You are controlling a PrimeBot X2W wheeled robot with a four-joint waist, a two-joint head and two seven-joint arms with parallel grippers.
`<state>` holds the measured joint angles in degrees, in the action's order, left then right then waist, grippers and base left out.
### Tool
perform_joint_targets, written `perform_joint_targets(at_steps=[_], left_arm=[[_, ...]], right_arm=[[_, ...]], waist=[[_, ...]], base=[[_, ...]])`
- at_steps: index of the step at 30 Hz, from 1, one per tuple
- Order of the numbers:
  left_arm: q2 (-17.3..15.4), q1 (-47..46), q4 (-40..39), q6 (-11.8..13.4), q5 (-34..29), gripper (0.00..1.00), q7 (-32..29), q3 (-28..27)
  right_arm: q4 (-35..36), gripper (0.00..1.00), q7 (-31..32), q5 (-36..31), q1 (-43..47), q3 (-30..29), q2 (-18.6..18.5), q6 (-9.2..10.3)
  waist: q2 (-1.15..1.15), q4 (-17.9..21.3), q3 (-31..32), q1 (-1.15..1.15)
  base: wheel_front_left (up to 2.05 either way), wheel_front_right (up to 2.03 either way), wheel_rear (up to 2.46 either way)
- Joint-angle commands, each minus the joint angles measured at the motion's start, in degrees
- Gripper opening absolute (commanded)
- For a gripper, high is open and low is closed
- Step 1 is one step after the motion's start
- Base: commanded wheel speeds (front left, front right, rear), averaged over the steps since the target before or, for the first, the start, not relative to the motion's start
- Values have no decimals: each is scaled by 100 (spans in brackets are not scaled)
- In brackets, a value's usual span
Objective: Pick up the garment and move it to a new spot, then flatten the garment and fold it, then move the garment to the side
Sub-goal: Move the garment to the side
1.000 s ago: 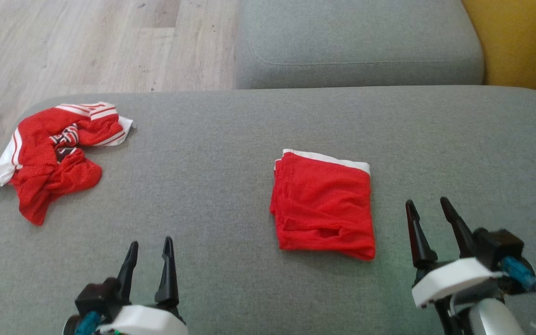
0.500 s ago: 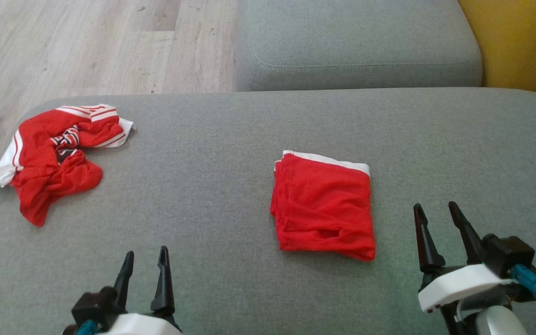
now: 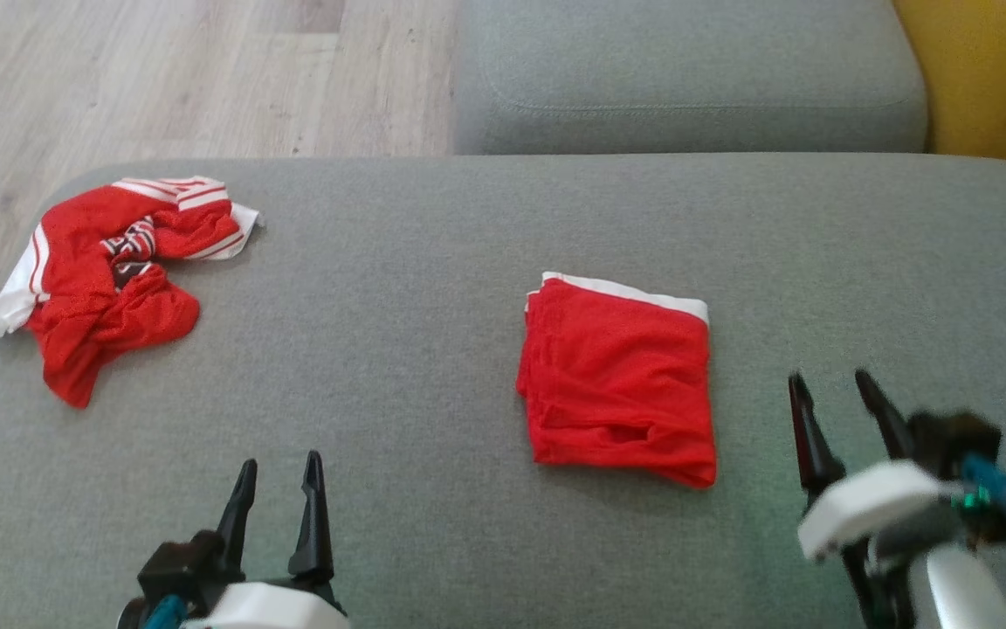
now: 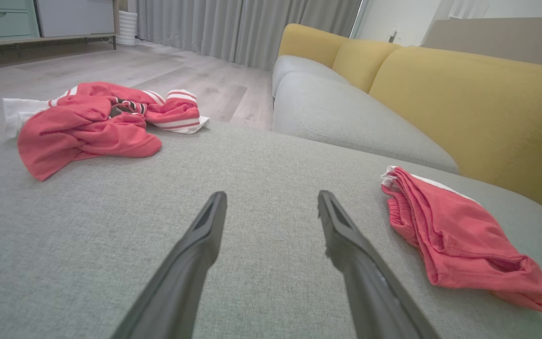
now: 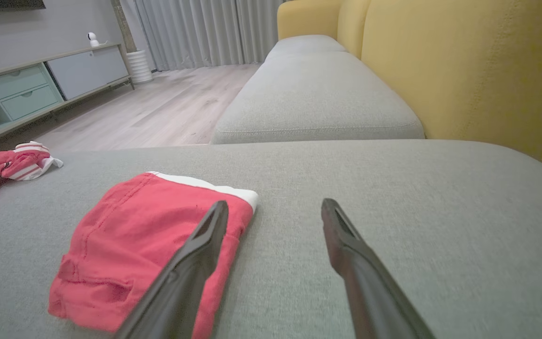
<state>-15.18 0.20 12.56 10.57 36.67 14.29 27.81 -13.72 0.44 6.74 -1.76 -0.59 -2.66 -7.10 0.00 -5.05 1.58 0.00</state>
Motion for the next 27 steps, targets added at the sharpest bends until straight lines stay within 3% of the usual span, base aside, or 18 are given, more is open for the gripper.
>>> perform_joint_targets(at_steps=[1, 13, 25, 27], left_arm=[[-23, -350, -190, -12, -77, 100, 69, -215], [37, -676, -555, -25, -213, 100, 32, -76], [152, -847, -541, -73, -271, 100, 53, -92], [155, -850, -534, -74, -285, 100, 56, -106]], right_arm=[[206, 100, 49, -32, -477, 112, -22, -39], [-575, 100, 1660, -11, -1773, -219, -22, -39], [-2172, 100, 2098, 81, -2399, -360, -40, -39], [-2275, 49, 2092, 154, -2451, -315, -39, -39]], waist=[[0, -37, -36, 0], [0, -571, -581, 0], [0, -1012, -1101, 0], [0, -996, -1124, 0]], base=[[0, 0, 0], [0, 0, 0], [0, 0, 0], [0, 0, 0]])
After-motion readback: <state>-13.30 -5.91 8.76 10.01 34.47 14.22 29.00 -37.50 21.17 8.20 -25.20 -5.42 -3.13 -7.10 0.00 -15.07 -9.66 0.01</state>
